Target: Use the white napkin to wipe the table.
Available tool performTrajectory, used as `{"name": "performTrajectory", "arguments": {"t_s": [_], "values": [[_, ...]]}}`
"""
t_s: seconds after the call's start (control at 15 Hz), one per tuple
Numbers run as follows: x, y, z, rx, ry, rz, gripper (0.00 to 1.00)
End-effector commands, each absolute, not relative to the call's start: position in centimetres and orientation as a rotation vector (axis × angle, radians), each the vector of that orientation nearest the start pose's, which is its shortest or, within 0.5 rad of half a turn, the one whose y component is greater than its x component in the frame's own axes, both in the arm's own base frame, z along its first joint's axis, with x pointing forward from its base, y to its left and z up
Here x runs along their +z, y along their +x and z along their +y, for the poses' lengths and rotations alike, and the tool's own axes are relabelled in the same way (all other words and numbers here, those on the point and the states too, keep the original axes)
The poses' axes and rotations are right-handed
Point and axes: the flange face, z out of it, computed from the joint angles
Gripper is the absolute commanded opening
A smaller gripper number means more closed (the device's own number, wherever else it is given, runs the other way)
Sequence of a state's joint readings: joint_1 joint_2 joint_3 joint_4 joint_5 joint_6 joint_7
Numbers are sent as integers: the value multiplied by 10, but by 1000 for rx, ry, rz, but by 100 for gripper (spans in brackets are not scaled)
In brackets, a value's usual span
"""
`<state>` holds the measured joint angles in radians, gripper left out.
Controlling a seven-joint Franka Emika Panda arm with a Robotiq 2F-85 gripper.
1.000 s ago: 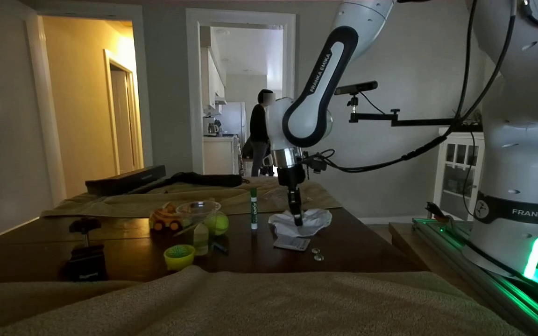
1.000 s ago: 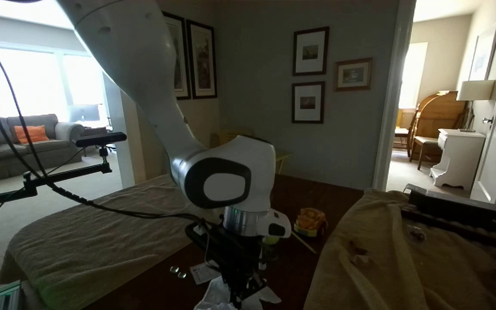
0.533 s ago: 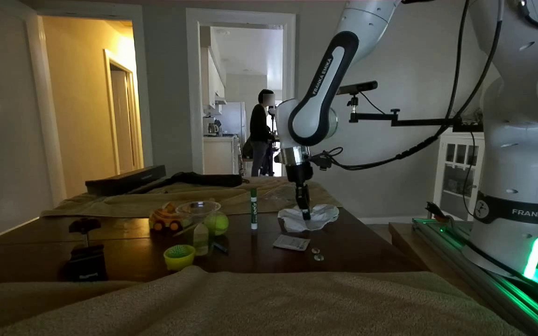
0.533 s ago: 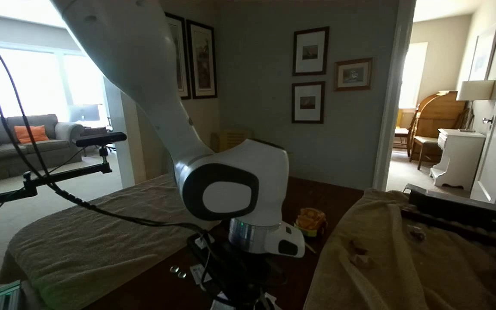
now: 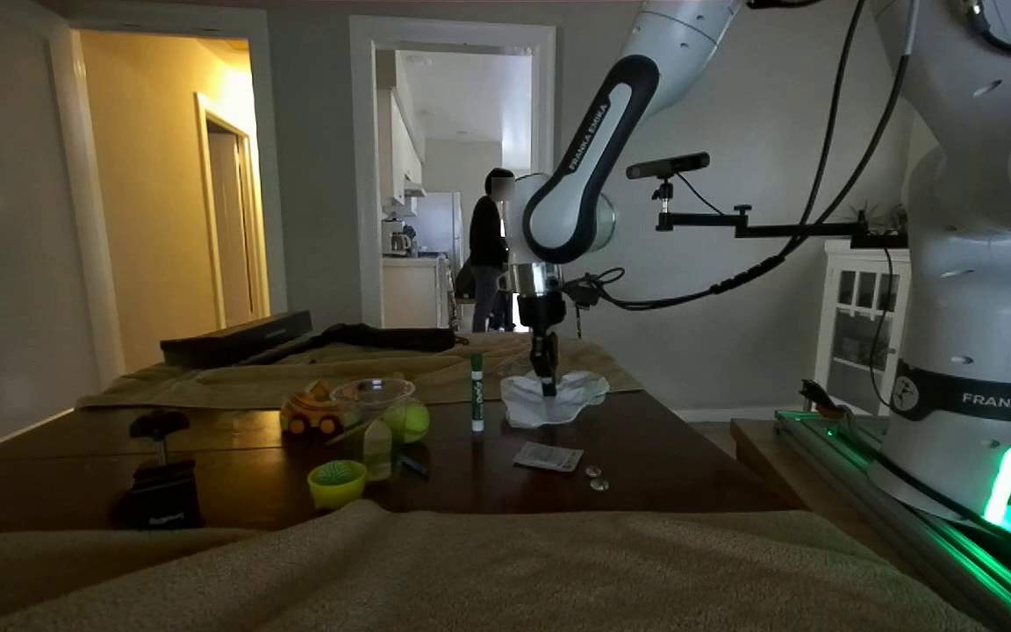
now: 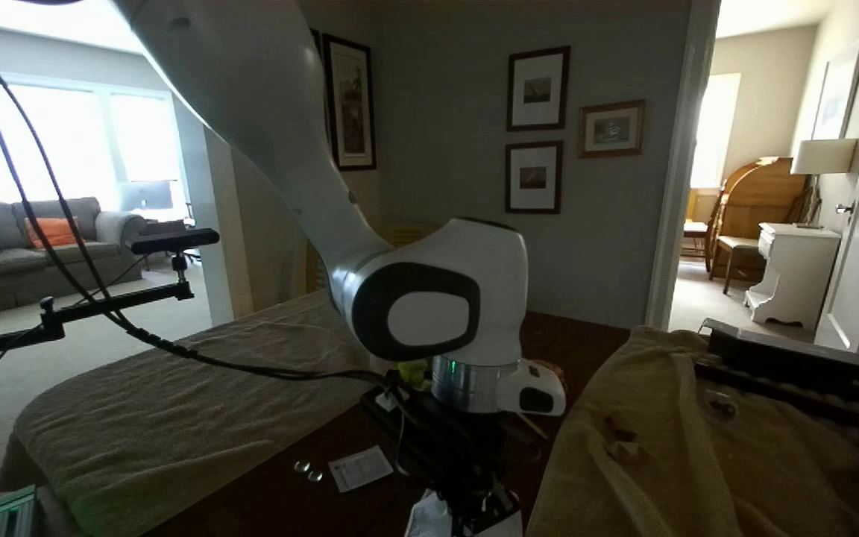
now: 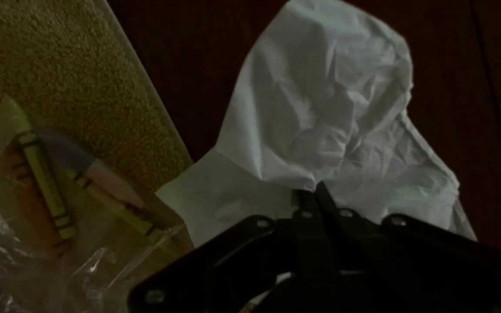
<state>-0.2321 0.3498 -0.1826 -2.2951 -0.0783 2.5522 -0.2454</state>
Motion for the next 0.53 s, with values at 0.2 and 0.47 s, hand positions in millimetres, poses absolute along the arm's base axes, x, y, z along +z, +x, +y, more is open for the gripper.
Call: {"name": "performTrajectory", "arguments": {"t_s": [0.2, 0.47], "values": [[191, 510, -211, 176, -3205, 147, 1], [191, 529, -207, 203, -3192, 138, 1]]}}
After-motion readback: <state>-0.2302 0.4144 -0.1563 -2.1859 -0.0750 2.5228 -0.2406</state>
